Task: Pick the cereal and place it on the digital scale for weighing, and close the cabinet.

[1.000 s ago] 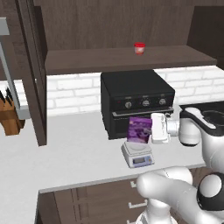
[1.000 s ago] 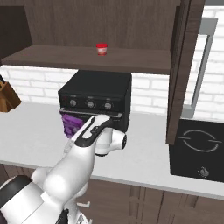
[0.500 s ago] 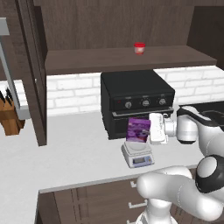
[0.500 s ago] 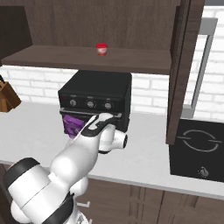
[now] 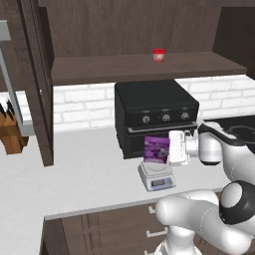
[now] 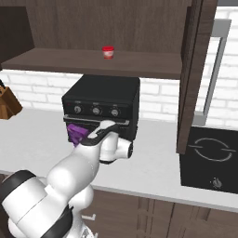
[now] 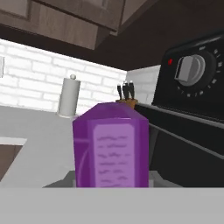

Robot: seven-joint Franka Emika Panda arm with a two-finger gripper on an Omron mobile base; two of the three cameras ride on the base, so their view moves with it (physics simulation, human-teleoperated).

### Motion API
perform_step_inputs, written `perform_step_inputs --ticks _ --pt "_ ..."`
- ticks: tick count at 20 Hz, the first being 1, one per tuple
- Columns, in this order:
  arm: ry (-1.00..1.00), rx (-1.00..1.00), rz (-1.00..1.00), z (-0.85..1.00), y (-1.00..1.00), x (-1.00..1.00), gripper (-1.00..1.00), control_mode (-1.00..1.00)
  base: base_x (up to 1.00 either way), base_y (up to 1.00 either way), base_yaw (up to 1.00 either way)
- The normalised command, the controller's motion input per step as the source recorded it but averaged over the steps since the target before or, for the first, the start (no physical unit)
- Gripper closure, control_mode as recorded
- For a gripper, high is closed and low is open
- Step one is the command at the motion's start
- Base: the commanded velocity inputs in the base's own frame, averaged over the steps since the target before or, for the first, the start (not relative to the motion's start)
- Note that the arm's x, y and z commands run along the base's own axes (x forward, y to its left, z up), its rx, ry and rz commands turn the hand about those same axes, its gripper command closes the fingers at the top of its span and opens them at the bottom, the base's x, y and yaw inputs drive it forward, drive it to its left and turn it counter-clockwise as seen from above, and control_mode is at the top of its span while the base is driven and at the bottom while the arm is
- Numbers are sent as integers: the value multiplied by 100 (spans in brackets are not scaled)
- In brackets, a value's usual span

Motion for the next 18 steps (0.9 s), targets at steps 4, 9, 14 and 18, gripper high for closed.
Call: perform_step_inputs --ticks 4,9,14,18 --pt "21 0 1 -30 0 14 100 -100 0 0 0" --pt "10 0 4 -28 0 3 100 -100 0 0 0" --pt "2 0 5 -26 0 0 100 -100 0 0 0" --pt "0 0 6 -34 0 2 100 -100 0 0 0"
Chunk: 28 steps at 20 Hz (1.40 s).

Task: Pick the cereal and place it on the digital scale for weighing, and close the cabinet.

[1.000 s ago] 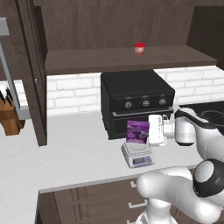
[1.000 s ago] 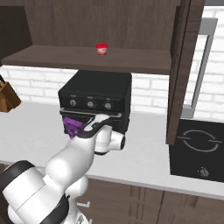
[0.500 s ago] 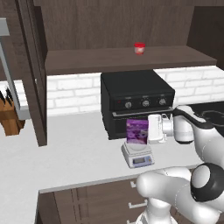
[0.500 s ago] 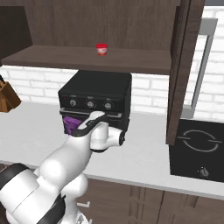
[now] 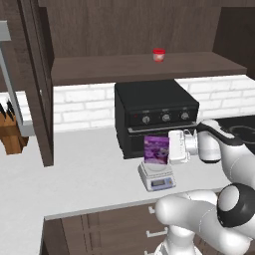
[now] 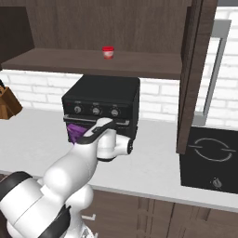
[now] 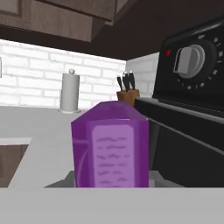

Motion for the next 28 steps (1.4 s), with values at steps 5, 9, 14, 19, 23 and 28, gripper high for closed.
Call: perform_step_inputs --ticks 5,9,14,19,23,28 --pt "2 0 6 -44 0 9 100 -100 0 0 0" --pt "5 0 4 -36 0 7 -100 -100 0 0 0" --pt "2 0 3 -20 -8 2 -100 -100 0 0 0" --pt "1 0 0 -6 -19 2 -100 -100 0 0 0" --pt "0 2 0 0 -31 8 -100 -100 0 0 0" --pt "1 2 0 -4 -33 16 -100 -100 0 0 0"
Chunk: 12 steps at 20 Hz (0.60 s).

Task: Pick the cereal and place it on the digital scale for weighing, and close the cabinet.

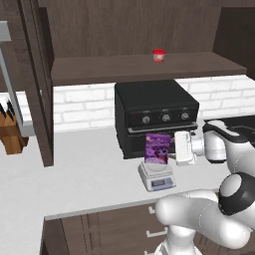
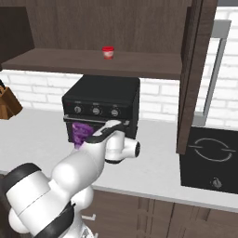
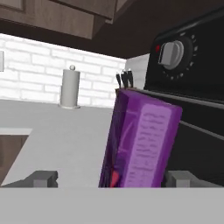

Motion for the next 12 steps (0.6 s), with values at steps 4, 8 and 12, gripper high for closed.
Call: perform_step_inputs --ticks 4,8,12 --pt "0 3 0 -1 -35 1 -100 -100 0 0 0" --pt "-1 2 0 0 -29 0 -100 -100 0 0 0" --pt "0 3 0 0 -34 0 -100 -100 0 0 0"
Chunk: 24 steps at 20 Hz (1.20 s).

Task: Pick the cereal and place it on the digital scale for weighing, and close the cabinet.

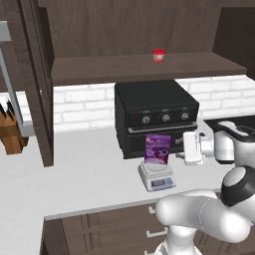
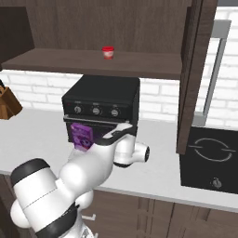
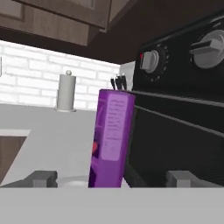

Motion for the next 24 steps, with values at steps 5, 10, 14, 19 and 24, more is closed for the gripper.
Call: perform_step_inputs --ticks 5,10,14,19,24 --pt "-22 5 0 5 -26 -31 -100 -100 0 0 0" --pt "-44 2 0 38 -7 -54 -100 -100 0 0 0" --pt "-24 5 0 73 -20 -57 -100 -100 0 0 0" --pt "-18 7 -1 76 -37 -44 -100 -100 0 0 0" --pt "-22 9 -8 22 -38 -15 -100 -100 0 0 0"
